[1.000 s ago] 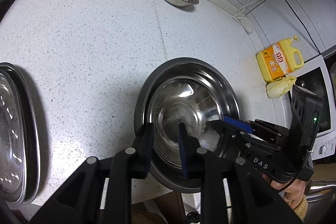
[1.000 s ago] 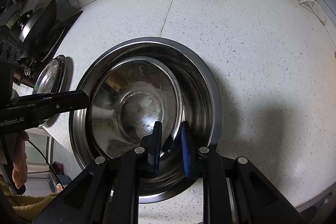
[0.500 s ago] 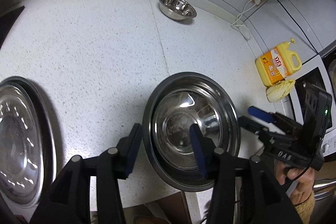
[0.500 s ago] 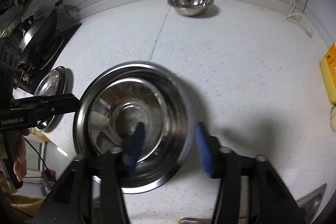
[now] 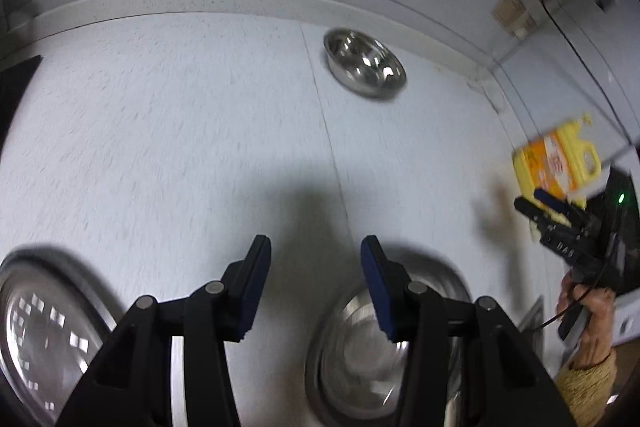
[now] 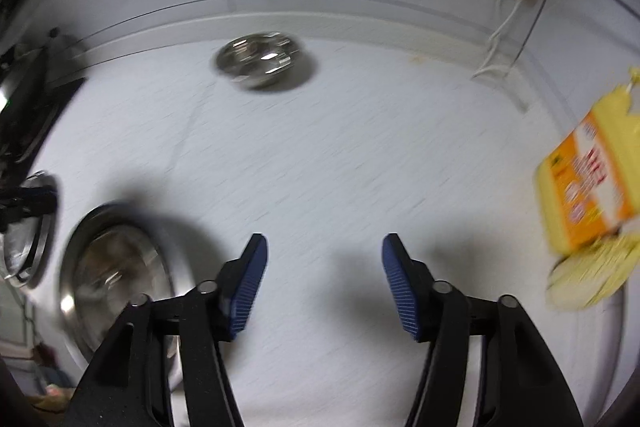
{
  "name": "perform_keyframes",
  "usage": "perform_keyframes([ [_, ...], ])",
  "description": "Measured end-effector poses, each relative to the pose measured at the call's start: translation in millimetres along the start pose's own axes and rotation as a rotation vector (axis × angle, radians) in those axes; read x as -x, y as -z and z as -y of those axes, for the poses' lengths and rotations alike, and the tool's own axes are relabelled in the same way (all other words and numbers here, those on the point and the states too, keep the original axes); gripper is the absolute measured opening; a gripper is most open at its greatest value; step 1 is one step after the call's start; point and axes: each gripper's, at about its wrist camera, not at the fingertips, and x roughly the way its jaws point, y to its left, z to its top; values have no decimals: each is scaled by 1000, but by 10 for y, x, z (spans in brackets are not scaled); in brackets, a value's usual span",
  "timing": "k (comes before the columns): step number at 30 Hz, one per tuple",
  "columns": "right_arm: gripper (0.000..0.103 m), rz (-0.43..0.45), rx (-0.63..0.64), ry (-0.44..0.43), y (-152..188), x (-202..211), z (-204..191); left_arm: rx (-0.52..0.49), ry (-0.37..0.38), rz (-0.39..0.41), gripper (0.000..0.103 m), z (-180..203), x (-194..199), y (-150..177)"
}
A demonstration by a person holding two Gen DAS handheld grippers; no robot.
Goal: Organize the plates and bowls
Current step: 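Move both grippers to the small steel bowl and close on its rim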
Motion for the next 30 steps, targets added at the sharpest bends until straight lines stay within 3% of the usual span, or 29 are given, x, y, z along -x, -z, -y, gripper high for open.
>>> perform_keyframes([
  [4, 61, -5, -14, 76, -294, -344, 286, 32, 10, 7, 45, -91, -325, -490],
  [7, 61, -16, -36, 84, -498, -617, 446, 61, 25, 10, 45, -145, -602, -837],
  [10, 61, -9, -31, 41, -754, -913, 492, 76, 76, 18, 45, -168, -872, -1189],
  [14, 61, 12, -35, -63, -1047, -1201, 382, 105, 63, 44, 45, -238, -1155, -1537],
  [20, 61, 34, -1, -241, -1371, -1487, 37, 120, 60, 28, 45, -347, -1464, -1826],
  [25, 60, 45, 6, -307, -1533, -1569, -146, 106, 77, -14, 45, -322, -1679, -1922],
  [27, 58, 31, -7, -326, -1559, -1588, -215, 100, 72, -23, 45, -293, -1742, -1932],
  [30, 46, 0, -7, -346, -1583, -1677, -261, 105, 85, -38, 47, -288, -1787, -1932],
])
